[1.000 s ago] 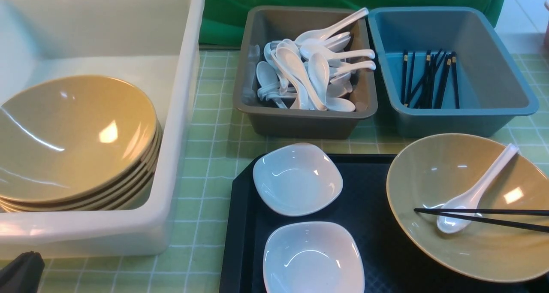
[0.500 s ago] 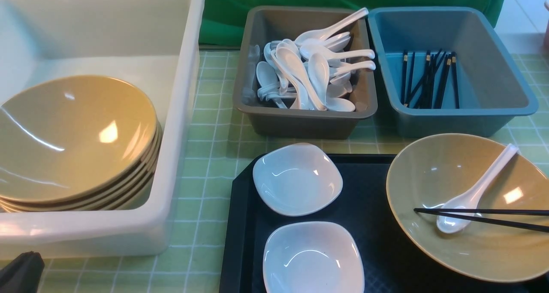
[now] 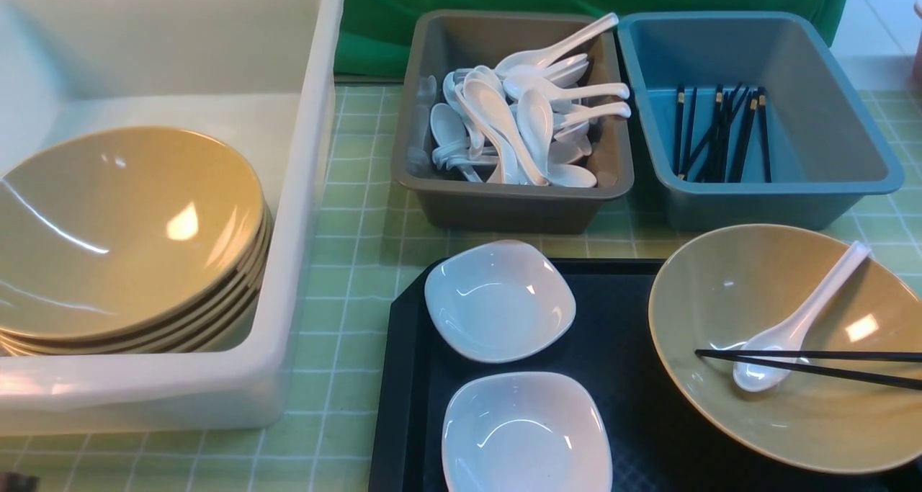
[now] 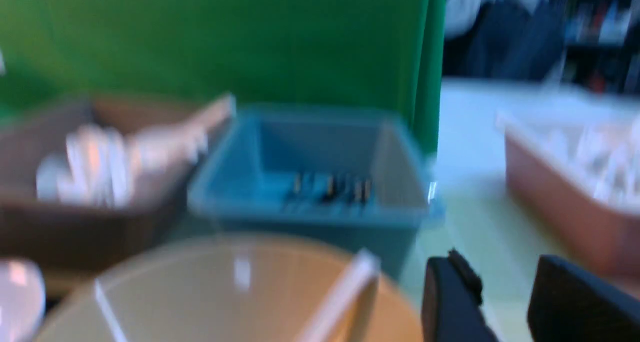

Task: On green table put chopsticks spoon bowls plates into blue grey white boxes.
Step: 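Move the grippers toward the tableware on the black tray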

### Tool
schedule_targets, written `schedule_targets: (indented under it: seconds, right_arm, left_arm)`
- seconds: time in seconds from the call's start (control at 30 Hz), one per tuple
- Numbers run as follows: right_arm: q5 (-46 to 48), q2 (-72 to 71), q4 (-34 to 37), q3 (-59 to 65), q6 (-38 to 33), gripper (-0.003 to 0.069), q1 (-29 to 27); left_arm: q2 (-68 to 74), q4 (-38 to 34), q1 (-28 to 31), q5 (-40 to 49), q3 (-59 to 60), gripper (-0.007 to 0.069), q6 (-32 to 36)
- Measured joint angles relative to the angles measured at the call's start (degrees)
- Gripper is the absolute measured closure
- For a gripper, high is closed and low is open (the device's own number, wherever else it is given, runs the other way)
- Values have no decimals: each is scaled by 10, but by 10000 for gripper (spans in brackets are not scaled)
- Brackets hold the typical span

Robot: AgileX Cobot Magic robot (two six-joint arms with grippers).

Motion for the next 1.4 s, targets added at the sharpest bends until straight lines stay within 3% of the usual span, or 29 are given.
schedule_targets:
  seconds: [0.13, 0.23, 0.37, 0.43, 0.53, 0.63, 0.7, 0.87, 0.9, 1.0, 1.07, 1.2, 1.3, 1.4]
  right_arm:
    - [-63, 0, 0, 0, 7, 416, 0]
    - [-88, 0, 0, 0, 49, 416, 0]
    - [-130, 0, 0, 0, 119, 416, 0]
    - [-163, 0, 0, -5, 150, 416, 0]
    - [-147, 4, 1, -75, 163, 416, 0]
    - [-118, 35, 1, -173, 163, 416, 0]
    - [-77, 76, 1, -255, 163, 416, 0]
    - [93, 213, 1, -454, 153, 416, 0]
    - [109, 224, 1, -465, 149, 416, 0]
    - [230, 310, 1, -518, 76, 416, 0]
    - [274, 345, 1, -520, 17, 416, 0]
    - [349, 404, 15, -520, -5, 416, 0]
    - [448, 466, 58, -521, -39, 416, 0]
    - [562, 535, 109, -539, -141, 416, 1]
  left_arm:
    - [0, 0, 0, -55, 0, 627, 0]
    - [0, -1, 0, -71, 0, 627, -3]
    - [0, -7, 0, -124, 0, 627, -38]
    - [-1, -12, 0, -164, -3, 627, -89]
    - [1, -11, 0, -123, -65, 627, -150]
    - [21, -10, 0, -71, -146, 627, -163]
    - [59, -10, 0, -16, -224, 627, -170]
    - [196, -8, 0, 224, -423, 627, -185]
    - [201, -8, 0, 224, -428, 627, -185]
    - [286, 3, 0, 394, -466, 627, -172]
    - [315, 19, 0, 439, -466, 627, -153]
    - [342, 29, 0, 471, -461, 627, -135]
    - [343, -17, -14, 480, -435, 627, -131]
    - [343, -93, -46, 489, -399, 627, -119]
